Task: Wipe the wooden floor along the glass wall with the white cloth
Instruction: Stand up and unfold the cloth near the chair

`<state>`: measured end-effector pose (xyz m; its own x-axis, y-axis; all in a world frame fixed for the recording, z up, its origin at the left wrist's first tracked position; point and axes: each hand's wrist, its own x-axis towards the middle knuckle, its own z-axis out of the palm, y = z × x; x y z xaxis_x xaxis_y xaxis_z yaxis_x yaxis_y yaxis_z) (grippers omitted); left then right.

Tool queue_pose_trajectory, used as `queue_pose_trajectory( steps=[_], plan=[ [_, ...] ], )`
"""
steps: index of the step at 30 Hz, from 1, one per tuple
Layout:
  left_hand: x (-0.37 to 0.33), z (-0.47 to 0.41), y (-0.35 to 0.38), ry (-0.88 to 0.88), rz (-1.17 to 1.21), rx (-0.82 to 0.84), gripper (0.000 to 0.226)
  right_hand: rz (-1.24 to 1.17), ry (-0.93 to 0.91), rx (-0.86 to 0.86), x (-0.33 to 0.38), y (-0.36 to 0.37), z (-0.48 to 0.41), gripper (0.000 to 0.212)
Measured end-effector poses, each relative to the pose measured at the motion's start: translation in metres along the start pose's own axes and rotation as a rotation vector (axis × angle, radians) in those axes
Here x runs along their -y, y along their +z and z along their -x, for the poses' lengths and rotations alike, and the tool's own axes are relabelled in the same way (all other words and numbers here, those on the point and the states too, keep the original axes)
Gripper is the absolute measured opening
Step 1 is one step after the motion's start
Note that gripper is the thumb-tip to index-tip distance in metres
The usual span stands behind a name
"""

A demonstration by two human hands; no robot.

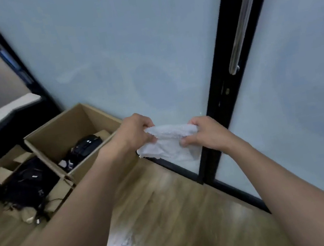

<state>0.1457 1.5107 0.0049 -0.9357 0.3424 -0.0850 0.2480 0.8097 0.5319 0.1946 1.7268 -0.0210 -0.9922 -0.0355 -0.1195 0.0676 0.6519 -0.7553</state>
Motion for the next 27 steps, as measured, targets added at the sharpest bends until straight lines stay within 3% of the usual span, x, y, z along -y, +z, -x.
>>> queue_pose_trajectory(
  steps=[4, 7, 10, 12, 21, 27],
  plan=[
    [0.061, 0.07, -0.064, -0.119, 0.036, -0.204, 0.011, 0.079, -0.21, 0.053, 0.091, 0.041, -0.005, 0.021],
    [0.106, 0.116, -0.1, -0.219, 0.035, -0.272, 0.012, 0.122, -0.336, 0.083, 0.143, 0.079, -0.006, 0.017],
    [0.147, 0.152, -0.126, -0.306, 0.03, -0.314, 0.014, 0.224, -0.424, 0.225, 0.182, 0.119, -0.009, 0.021],
    [0.172, 0.172, -0.137, -0.353, 0.018, -0.32, 0.01, 0.271, -0.473, 0.287, 0.203, 0.147, -0.014, 0.013],
    [0.272, 0.253, -0.193, -0.665, 0.182, -0.575, 0.007, 0.184, -0.735, 0.461, 0.319, 0.265, -0.059, 0.006],
    [0.34, 0.315, -0.237, -0.81, 0.159, -0.762, 0.004, 0.083, -0.855, 0.59, 0.405, 0.36, -0.076, 0.006]
  ],
)
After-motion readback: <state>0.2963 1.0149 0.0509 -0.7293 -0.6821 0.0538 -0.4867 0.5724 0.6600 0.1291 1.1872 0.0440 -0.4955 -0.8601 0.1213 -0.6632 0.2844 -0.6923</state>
